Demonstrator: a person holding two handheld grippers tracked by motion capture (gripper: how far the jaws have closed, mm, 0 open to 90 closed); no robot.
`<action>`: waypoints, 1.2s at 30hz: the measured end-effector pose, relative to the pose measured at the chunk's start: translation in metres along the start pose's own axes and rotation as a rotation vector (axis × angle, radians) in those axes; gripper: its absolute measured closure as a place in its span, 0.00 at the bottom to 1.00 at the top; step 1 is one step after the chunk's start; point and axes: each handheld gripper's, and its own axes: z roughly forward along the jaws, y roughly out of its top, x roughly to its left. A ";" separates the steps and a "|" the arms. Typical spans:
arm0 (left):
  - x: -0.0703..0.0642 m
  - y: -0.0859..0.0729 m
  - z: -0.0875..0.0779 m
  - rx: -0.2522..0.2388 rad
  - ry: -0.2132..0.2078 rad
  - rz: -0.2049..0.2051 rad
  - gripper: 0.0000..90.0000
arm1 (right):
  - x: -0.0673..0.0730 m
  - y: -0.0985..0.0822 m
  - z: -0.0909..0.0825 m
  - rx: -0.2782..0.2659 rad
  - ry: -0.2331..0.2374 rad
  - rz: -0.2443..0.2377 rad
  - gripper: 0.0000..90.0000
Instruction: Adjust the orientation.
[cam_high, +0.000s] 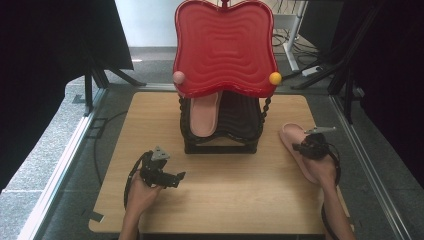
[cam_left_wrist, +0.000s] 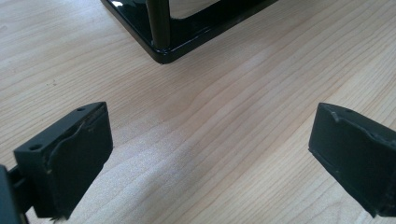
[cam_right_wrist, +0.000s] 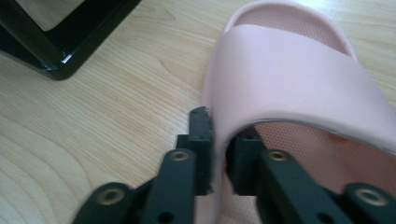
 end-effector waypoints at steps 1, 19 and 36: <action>0.000 0.000 0.000 0.000 0.001 -0.001 0.00 | 0.000 0.000 0.000 0.000 0.000 0.000 0.93; 0.001 -0.001 -0.006 -0.045 -0.011 0.007 0.00 | 0.030 -0.008 -0.066 -0.091 0.030 -0.105 0.93; -0.001 -0.001 -0.008 -0.028 -0.006 0.020 0.00 | 0.079 -0.023 -0.113 -0.150 0.129 -0.164 0.92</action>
